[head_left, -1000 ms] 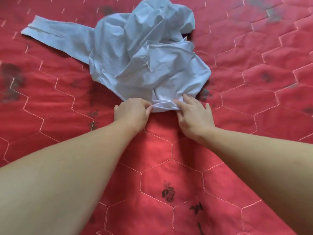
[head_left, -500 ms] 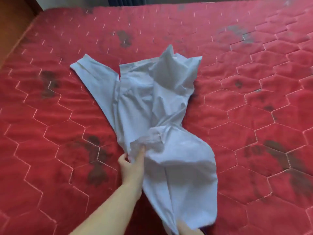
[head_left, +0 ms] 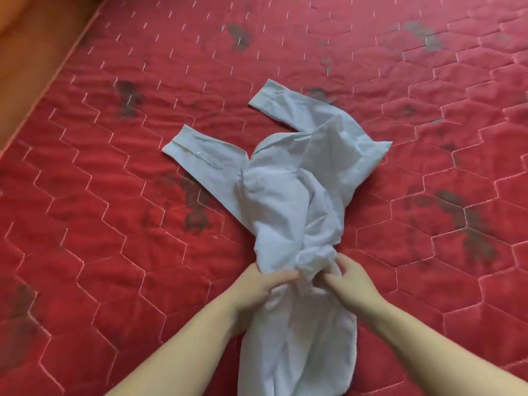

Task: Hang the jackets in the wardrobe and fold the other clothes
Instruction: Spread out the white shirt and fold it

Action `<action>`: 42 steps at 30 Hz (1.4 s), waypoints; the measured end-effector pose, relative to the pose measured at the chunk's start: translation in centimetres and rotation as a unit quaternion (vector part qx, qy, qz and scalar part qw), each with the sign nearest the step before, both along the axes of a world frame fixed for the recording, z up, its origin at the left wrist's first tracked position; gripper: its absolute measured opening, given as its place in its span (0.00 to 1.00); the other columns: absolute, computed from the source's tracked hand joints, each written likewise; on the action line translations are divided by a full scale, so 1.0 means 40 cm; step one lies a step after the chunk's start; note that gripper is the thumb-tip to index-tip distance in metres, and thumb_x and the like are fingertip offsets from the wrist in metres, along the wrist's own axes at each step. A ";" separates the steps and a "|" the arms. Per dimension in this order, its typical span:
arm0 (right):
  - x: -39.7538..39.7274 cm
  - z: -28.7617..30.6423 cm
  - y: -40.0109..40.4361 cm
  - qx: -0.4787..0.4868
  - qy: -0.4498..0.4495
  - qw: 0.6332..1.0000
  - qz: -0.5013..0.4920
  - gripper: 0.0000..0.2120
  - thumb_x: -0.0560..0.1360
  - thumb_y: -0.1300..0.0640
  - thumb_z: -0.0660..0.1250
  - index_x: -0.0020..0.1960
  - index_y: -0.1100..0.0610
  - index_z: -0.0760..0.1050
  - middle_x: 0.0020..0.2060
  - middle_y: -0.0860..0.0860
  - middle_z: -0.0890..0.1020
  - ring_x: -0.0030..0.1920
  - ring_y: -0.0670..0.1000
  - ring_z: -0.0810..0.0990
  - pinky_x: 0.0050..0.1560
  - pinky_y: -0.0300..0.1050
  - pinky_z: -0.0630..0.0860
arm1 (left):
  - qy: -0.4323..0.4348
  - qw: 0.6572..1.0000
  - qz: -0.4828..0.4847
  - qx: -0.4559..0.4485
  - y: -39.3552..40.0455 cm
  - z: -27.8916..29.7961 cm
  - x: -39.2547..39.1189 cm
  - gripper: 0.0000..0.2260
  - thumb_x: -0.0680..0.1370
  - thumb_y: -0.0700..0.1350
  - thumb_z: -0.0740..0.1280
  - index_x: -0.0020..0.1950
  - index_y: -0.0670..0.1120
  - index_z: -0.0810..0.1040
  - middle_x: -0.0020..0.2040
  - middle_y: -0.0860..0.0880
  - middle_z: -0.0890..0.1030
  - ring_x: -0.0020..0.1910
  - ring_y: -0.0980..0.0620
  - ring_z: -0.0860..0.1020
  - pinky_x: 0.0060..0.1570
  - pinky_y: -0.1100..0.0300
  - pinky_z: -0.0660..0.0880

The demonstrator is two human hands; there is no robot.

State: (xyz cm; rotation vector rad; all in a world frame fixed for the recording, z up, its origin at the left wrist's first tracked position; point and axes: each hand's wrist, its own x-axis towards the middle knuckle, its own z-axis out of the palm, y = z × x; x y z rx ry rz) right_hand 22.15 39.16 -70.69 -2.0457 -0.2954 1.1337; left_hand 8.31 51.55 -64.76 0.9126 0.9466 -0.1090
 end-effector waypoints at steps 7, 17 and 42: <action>0.105 0.041 -0.102 0.001 0.020 0.914 -0.406 0.18 0.80 0.58 0.60 0.64 0.69 0.72 0.54 0.62 0.78 0.51 0.57 0.77 0.49 0.50 0.71 | 0.004 0.968 0.226 -0.109 0.088 0.011 -0.128 0.16 0.77 0.44 0.63 0.61 0.37 0.79 0.55 0.38 0.83 0.50 0.41 0.84 0.52 0.49 0.79; 0.068 0.062 -0.247 -0.254 -0.256 0.927 0.108 0.28 0.71 0.37 0.66 0.62 0.55 0.73 0.60 0.55 0.77 0.58 0.58 0.77 0.55 0.52 0.74 | 0.013 0.934 -0.145 0.327 -0.092 0.090 -0.051 0.19 0.72 0.43 0.67 0.64 0.45 0.77 0.56 0.45 0.83 0.55 0.47 0.81 0.58 0.50 0.77; -0.153 0.188 -0.099 0.055 -0.269 0.924 0.265 0.02 0.71 0.55 0.68 0.42 0.50 0.76 0.39 0.46 0.80 0.41 0.48 0.78 0.44 0.43 0.73 | 0.007 0.987 -0.035 0.155 -0.313 -0.015 -0.242 0.23 0.71 0.33 0.69 0.63 0.53 0.77 0.52 0.51 0.85 0.52 0.54 0.83 0.48 0.62 0.78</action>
